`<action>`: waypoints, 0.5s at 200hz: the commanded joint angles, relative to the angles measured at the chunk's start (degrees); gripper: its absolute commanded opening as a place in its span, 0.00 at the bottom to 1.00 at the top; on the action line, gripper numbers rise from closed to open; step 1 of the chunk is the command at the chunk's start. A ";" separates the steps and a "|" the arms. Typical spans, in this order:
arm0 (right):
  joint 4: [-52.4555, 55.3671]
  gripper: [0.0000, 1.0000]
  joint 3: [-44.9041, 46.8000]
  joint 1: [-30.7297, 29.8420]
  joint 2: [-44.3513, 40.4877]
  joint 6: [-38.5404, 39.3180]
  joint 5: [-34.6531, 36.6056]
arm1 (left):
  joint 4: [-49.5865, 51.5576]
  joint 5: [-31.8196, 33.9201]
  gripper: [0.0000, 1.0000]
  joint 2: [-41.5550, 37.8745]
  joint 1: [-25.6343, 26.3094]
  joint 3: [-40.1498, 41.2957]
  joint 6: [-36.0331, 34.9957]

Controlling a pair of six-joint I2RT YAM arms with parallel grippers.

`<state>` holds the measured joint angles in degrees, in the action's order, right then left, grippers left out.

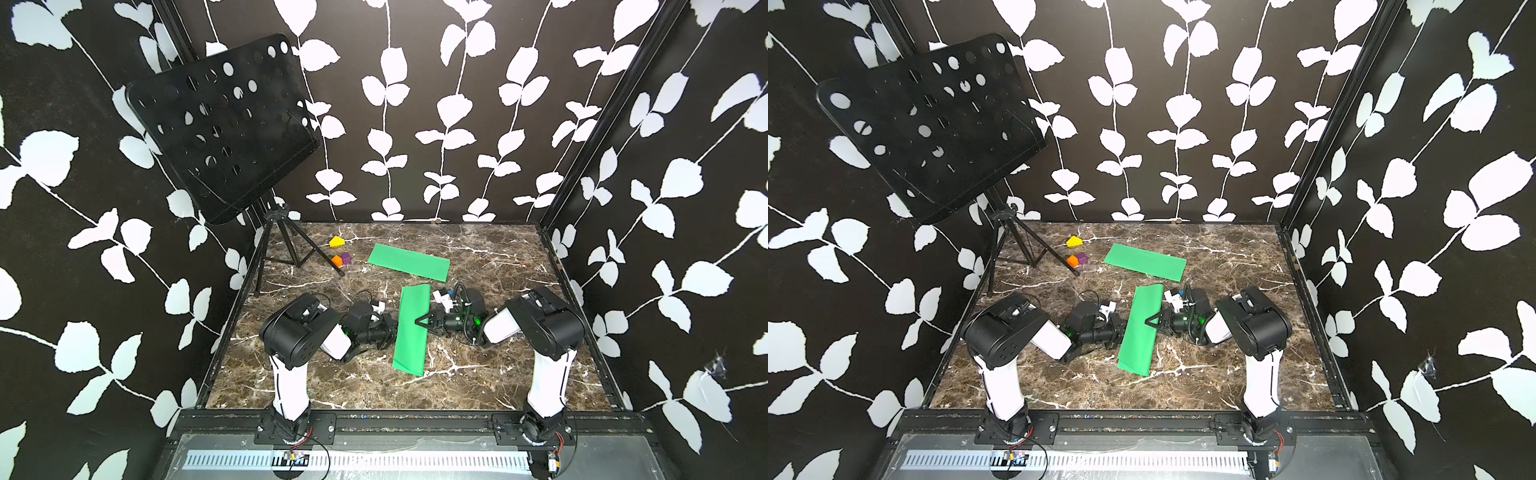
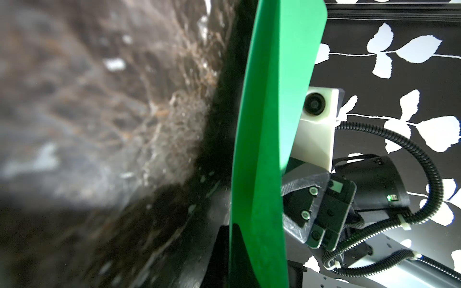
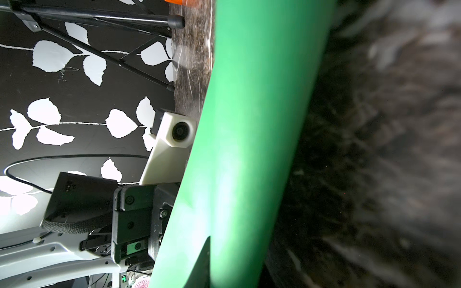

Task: Fold the rectangular paper in half along the long edge
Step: Fold the paper at the center of the board.

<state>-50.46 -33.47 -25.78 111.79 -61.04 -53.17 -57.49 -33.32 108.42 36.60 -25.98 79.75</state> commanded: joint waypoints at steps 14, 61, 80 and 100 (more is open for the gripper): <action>2.73 0.18 1.22 0.73 1.76 0.65 0.87 | 10.16 2.43 0.17 2.08 0.12 3.71 0.98; 3.14 0.17 1.37 0.90 1.77 1.09 0.96 | 9.95 2.89 0.34 -0.07 -0.30 5.18 1.72; 3.23 0.16 1.55 0.96 1.77 1.31 0.96 | 10.19 3.34 0.37 -1.31 -0.72 6.12 1.65; 3.26 0.16 1.57 1.07 1.77 1.44 1.00 | 11.91 3.65 0.39 -3.03 -1.47 6.87 0.62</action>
<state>-50.22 -33.45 -25.32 111.79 -60.34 -53.41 -58.37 -32.34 105.38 36.01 -22.31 81.23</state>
